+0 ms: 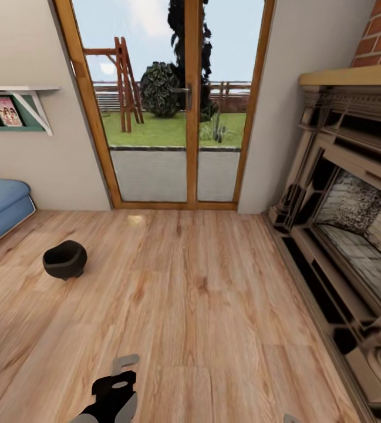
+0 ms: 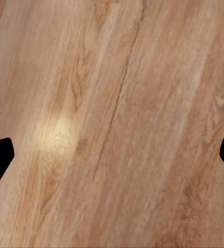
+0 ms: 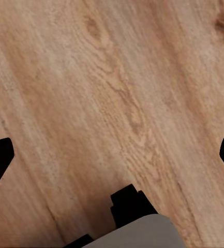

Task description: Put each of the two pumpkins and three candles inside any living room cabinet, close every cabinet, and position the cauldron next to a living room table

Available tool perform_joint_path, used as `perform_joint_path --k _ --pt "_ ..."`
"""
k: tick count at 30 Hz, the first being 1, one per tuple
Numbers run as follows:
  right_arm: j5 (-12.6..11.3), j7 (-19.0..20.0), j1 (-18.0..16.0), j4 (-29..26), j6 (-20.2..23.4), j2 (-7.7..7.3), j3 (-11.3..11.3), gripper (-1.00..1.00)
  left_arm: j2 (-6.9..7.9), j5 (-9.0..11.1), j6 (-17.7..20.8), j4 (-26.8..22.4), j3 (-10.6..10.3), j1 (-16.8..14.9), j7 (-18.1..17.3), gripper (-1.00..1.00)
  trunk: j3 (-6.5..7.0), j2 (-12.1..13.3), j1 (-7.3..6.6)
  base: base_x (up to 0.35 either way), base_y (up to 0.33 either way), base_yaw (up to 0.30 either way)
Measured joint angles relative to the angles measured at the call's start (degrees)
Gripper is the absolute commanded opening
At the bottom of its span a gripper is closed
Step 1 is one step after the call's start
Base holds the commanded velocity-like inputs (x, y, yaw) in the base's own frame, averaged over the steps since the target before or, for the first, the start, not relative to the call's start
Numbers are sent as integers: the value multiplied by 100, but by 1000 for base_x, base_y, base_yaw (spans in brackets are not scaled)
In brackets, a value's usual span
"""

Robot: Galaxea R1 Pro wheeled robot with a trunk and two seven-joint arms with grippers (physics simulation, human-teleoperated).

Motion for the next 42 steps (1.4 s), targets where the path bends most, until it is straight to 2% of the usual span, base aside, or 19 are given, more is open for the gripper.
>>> perform_joint_path --k 9,22,42 --pt "-7 -1 0 0 0 -11 -10 100 -86 -23 8 0 -13 0 -5 100 0 0 0 350 0 0" --pt "-10 -2 0 -8 8 -12 -34 100 -134 -25 8 3 -43 0 -35 100 0 0 0 350 0 0" --pt "-10 -2 0 -9 8 5 -11 100 -147 -27 8 3 -48 0 -44 100 0 0 0 350 0 0"
